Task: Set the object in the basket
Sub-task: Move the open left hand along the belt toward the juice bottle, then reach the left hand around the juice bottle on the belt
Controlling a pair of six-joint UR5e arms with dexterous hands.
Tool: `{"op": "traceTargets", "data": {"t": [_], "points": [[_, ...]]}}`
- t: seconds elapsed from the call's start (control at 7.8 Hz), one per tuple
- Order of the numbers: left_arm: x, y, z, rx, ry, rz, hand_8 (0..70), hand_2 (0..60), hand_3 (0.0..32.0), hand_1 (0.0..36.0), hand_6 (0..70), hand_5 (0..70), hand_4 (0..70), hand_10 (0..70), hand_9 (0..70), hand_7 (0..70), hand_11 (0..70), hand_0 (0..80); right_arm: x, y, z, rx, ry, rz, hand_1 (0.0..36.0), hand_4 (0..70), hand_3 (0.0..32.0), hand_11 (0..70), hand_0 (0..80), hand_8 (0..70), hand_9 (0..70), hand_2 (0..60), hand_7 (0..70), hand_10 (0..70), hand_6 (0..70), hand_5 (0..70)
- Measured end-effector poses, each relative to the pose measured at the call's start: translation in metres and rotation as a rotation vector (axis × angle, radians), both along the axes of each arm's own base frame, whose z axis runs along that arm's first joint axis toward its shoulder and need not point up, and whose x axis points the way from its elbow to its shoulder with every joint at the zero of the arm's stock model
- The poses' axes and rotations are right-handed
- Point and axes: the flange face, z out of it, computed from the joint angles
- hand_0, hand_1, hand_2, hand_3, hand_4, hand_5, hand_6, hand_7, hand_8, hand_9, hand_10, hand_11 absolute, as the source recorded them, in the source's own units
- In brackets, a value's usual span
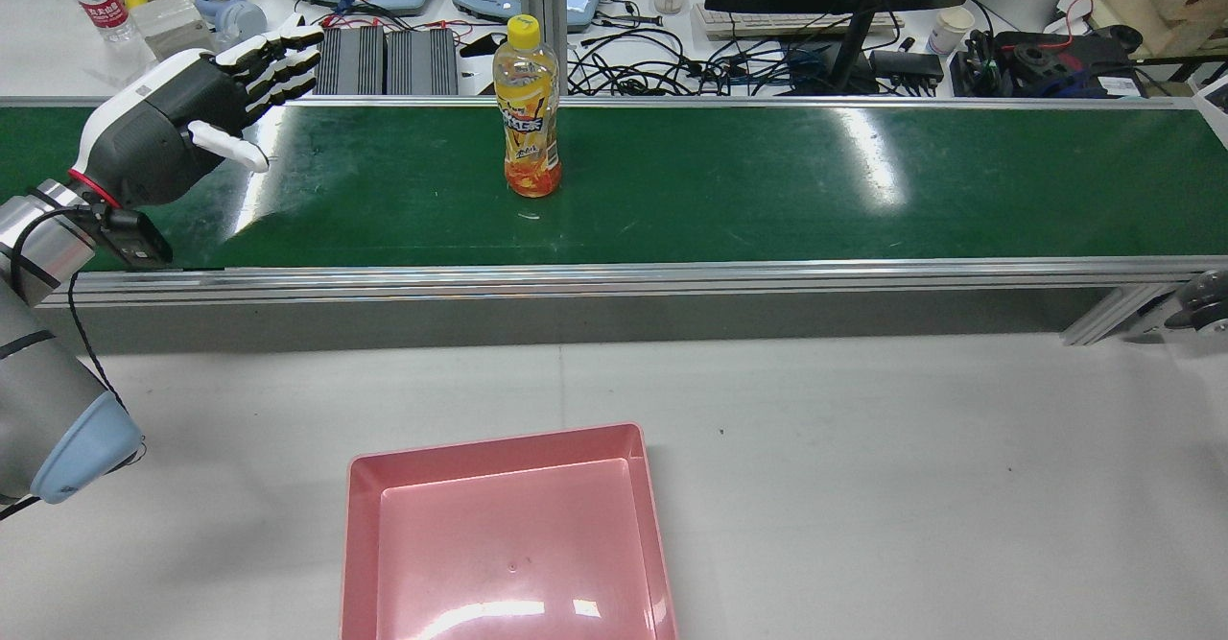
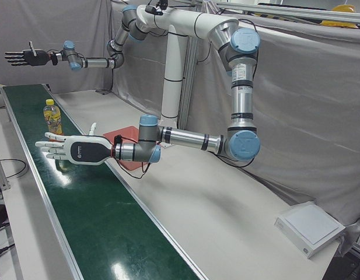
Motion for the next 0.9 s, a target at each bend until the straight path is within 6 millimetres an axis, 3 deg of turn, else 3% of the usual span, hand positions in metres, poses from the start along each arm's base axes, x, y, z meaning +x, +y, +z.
{"op": "traceTargets", "data": {"t": [0.51,0.9], "points": [[0.005,-0.004,-0.004,-0.006,-0.009,-0.029,7.8,0.0,2.6,7.4,1.1,14.6,13.5,6.8,9.1,0.0,11.2,52.4,0.0,0.0,0.0,0.0,0.0,0.0,0.0,0.0,0.0,0.0,0.0,0.0,0.0,0.0,0.0,0.0,0.0,0.0],[0.036,-0.002,-0.029,0.003,-0.026,-0.029,7.8,0.0,1.4,7.7,1.3,14.5,13.7,6.7,8.9,0.1,10.9,52.0,0.0,0.0,0.0,0.0,0.0,0.0,0.0,0.0,0.0,0.0,0.0,0.0,0.0,0.0,0.0,0.0,0.0,0.0]]}}
